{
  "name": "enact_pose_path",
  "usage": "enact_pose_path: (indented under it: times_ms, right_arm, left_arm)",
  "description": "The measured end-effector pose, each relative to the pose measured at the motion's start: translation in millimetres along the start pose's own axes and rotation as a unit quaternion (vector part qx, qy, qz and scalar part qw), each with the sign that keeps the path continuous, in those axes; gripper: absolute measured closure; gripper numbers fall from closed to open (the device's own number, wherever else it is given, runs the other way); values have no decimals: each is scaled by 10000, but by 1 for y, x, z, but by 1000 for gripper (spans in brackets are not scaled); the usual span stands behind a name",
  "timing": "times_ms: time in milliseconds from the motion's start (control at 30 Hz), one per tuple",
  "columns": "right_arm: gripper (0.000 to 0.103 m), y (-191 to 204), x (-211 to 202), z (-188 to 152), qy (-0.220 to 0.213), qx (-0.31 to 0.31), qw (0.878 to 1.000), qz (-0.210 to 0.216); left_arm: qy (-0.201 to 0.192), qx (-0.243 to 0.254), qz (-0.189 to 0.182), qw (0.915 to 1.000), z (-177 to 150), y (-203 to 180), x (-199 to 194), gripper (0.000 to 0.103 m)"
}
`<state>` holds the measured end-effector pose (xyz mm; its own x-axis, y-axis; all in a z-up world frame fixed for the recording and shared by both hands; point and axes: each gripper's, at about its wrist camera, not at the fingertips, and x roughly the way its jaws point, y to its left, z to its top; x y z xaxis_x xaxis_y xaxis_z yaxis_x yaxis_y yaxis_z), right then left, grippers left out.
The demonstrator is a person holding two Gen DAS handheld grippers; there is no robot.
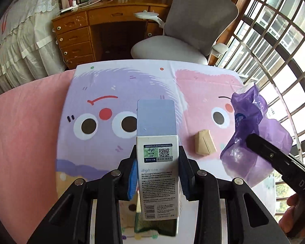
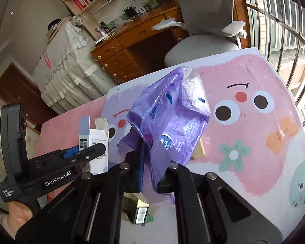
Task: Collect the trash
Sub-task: 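Lift the purple bag and white box and carry them over the bin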
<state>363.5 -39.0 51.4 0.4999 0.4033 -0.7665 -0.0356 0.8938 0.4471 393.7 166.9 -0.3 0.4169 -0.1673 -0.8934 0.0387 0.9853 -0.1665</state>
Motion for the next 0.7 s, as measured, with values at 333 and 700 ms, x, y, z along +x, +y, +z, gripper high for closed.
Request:
enact_pose_path:
  times_ms: [333, 700]
  right_arm:
    - [98, 20, -167, -174, 390, -877, 9930, 689]
    - [98, -25, -237, -330, 1011, -1391, 9834, 584]
  left_arm:
    - [-390, -51, 208, 9990, -192, -69, -150, 69]
    - [109, -36, 276, 9996, -363, -116, -196, 69]
